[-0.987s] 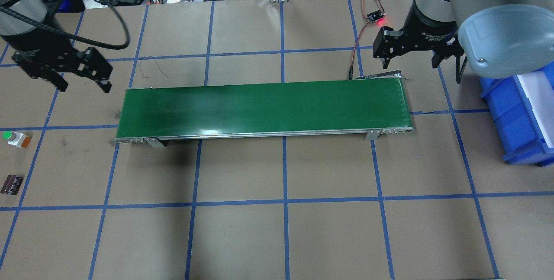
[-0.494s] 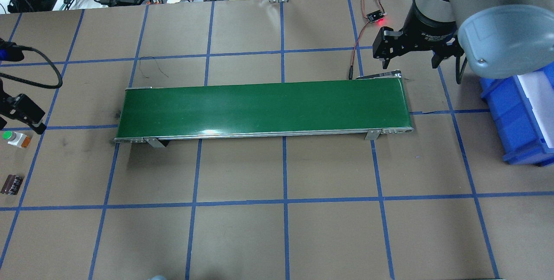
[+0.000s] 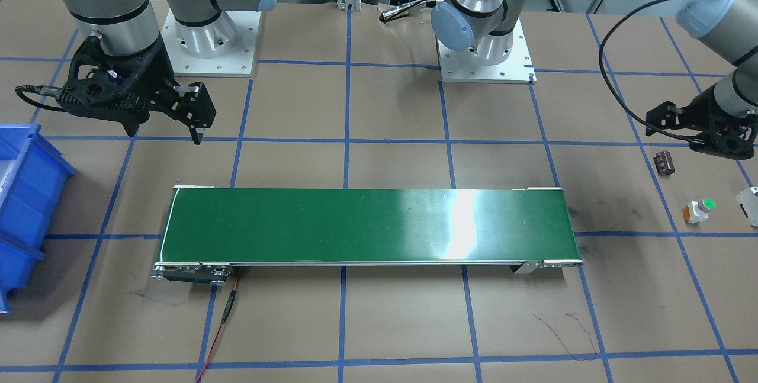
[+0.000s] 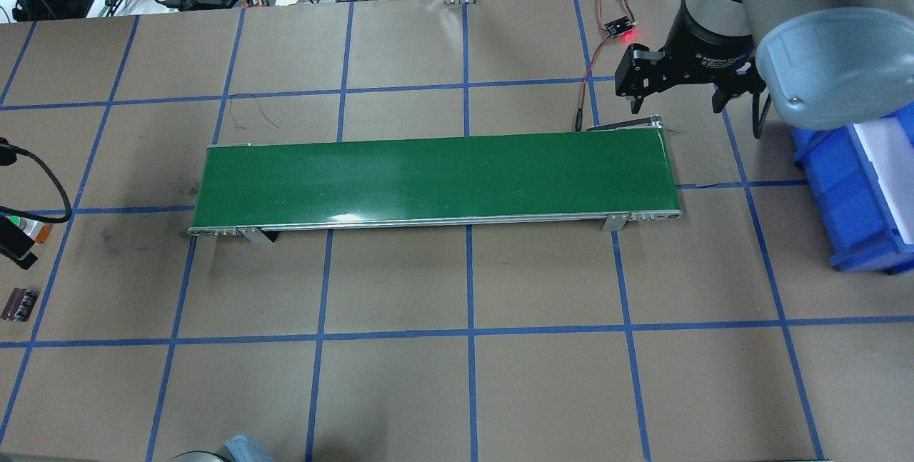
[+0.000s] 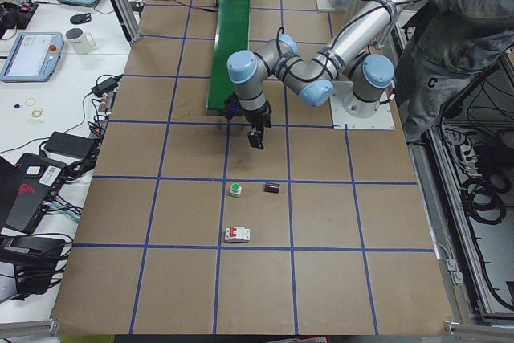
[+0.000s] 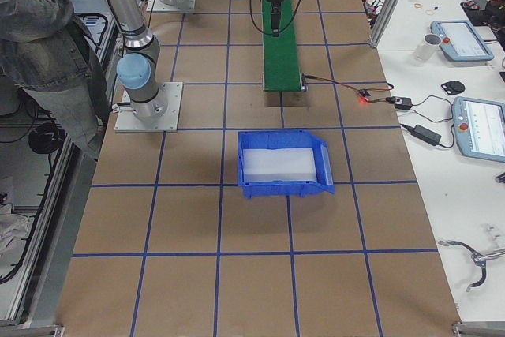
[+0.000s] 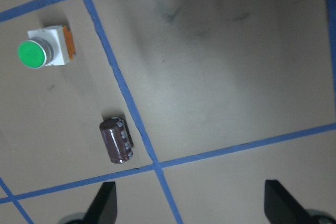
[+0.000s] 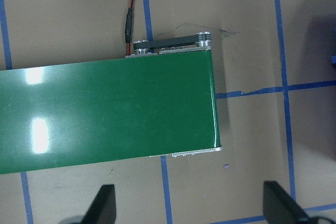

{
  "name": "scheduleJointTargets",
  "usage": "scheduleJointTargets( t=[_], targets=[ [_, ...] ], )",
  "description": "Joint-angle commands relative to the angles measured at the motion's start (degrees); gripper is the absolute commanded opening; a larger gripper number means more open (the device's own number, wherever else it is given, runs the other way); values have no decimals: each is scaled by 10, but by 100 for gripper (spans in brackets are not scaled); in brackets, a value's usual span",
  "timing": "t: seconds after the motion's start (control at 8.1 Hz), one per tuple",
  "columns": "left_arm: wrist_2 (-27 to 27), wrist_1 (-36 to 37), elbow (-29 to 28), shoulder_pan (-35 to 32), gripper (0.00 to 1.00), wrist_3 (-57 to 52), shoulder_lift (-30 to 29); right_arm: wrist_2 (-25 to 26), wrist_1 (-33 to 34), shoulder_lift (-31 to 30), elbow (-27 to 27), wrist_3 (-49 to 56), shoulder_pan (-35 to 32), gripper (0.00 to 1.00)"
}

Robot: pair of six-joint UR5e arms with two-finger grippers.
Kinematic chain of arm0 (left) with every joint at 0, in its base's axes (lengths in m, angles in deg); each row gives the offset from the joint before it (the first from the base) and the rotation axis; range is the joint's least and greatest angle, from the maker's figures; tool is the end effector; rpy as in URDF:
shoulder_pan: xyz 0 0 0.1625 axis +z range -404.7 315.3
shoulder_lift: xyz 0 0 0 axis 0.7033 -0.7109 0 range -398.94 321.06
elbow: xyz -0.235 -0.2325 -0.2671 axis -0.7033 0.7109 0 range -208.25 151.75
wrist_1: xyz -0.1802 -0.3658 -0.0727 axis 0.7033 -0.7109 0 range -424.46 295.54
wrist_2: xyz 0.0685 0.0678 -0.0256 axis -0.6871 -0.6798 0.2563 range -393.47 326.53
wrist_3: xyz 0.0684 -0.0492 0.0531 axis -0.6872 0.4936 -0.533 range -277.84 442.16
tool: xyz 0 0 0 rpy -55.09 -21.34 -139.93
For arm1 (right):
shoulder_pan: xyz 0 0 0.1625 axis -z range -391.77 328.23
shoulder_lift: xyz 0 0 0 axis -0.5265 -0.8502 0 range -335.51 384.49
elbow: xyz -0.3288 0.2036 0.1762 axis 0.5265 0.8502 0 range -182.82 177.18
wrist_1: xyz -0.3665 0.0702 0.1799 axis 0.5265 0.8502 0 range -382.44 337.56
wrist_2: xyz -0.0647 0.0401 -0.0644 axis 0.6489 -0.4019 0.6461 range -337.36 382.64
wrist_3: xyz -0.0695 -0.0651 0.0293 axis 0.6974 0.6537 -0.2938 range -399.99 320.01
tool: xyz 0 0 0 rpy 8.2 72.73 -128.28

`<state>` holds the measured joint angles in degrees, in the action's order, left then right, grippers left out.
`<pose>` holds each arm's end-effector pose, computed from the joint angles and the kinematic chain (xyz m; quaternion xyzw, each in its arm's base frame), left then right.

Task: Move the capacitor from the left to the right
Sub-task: 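Lower the left gripper over the brown capacitor and close on it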

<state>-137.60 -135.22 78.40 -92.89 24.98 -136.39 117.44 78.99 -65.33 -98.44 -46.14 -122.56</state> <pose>0.2548 -0.4485 0.3190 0.1379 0.9819 0.1207 0.0479 0.1319 -0.4987 0.4588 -0.0487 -0.9967 0.0516 0.0387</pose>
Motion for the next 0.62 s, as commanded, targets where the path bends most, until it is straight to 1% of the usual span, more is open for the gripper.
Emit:
scheduleJointTargets(
  t=[0.0,0.12,0.25,0.49],
  targets=[
    [4,69,6,56,100,-83,-50,0,0,1,0,0,0,100],
    [5,71,7,57,99,-83,-68,0,0,0,0,0,0,100],
    [7,95,7,64,99,-83,-85,0,0,1,0,0,0,100],
    [45,110,10,92,100,-82,-100,0,0,0,0,0,0,100]
  ],
)
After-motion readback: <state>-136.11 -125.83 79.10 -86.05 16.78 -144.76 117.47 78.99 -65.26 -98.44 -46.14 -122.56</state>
